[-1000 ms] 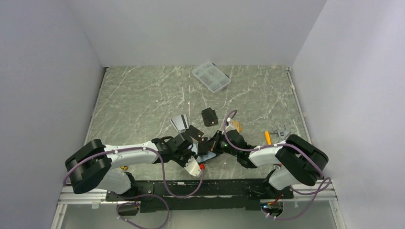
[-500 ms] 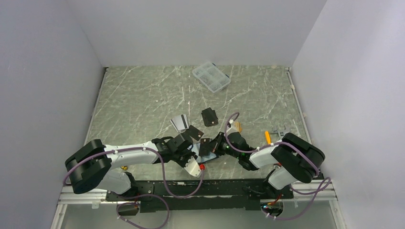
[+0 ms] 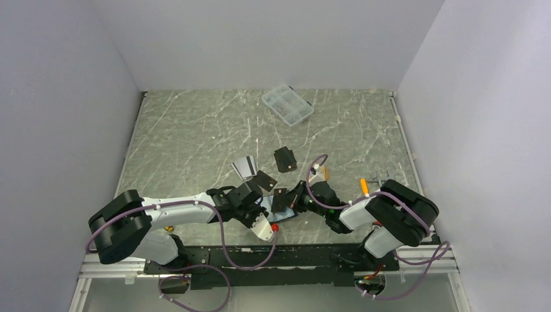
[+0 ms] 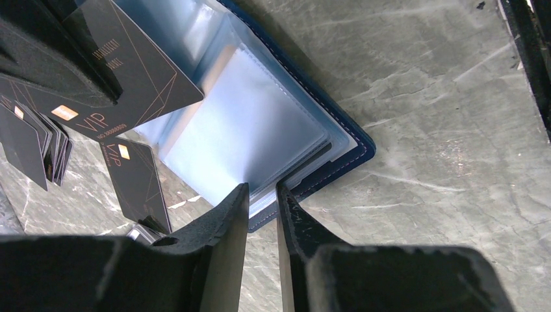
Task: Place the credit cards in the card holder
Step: Insert the credit card into the card holder.
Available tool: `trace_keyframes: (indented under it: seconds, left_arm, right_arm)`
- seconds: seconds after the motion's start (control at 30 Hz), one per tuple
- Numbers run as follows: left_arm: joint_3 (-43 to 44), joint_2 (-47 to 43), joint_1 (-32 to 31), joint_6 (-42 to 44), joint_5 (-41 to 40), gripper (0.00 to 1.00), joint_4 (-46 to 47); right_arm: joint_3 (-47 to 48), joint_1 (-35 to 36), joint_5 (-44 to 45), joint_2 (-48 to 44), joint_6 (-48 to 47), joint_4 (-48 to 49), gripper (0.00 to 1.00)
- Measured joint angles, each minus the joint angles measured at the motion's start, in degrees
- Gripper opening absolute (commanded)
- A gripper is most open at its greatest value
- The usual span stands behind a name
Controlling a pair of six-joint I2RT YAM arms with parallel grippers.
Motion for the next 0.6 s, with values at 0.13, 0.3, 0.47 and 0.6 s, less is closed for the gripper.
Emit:
trace_keyframes:
  seconds: [0.13,0.3,0.47,0.6]
  left_arm:
    - [0.0,0.0,0.0,0.0,0.0,0.27,0.0]
    - [0.0,0.0,0.0,0.0,-0.1,0.26,0.0]
    - [0.0,0.0,-0.1,0.0,-0.3,0.25,0.0]
    - [0.2,0.0,-0.1,-0.2,-0.4,0.24,-0.2]
  right_arm:
    - [-0.4,0.0,-0.1,0.6,0.4,1.4,0.00]
    - [-1.1,0.0,-0.1,0.9,0.7,2.7,0.00]
    - [-1.8,0.6,-0.1,0.9,0.8,3.5,0.00]
    - [-2.0,1.3,-0.1,1.5,0.9,4.4,0.00]
